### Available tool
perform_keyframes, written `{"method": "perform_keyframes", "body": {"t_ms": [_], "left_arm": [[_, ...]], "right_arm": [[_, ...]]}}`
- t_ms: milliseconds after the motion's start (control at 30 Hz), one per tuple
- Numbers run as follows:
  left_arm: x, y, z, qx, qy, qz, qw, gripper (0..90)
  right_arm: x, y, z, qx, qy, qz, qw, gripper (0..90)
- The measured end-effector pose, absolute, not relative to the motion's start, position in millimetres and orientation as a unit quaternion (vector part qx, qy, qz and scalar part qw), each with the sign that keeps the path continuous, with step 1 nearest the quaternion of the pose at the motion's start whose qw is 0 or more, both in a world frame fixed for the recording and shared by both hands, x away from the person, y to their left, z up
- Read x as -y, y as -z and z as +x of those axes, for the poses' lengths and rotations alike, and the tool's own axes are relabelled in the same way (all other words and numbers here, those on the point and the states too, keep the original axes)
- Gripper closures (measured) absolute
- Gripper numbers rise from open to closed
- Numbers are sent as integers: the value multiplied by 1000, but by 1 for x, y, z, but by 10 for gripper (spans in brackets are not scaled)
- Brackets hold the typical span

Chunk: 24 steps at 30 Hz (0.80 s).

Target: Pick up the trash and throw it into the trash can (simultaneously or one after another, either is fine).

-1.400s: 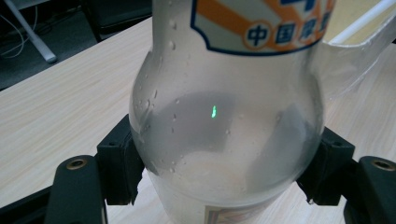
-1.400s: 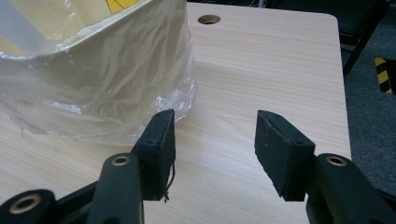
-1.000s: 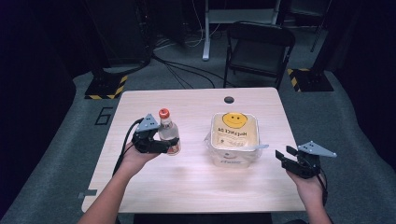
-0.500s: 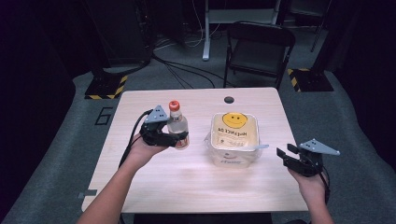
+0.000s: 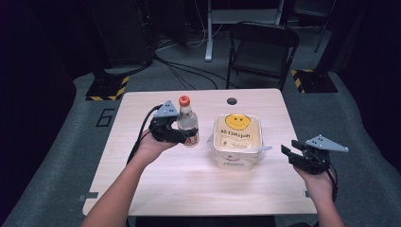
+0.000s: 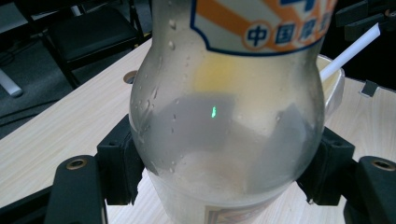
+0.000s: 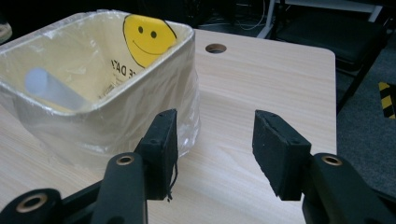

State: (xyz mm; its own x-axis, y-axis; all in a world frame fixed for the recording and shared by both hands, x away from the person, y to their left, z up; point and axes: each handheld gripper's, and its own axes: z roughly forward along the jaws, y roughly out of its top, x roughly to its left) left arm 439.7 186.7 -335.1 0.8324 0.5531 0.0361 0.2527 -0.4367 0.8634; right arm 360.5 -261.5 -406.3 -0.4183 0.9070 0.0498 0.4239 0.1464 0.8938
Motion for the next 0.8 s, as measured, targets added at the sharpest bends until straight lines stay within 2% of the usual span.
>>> {"method": "perform_keyframes", "body": {"t_ms": [800], "left_arm": [[-150,314,450,-213,-154,838,478,280]], "right_arm": [[240,340,375,-733,-482,399,266,501]]}}
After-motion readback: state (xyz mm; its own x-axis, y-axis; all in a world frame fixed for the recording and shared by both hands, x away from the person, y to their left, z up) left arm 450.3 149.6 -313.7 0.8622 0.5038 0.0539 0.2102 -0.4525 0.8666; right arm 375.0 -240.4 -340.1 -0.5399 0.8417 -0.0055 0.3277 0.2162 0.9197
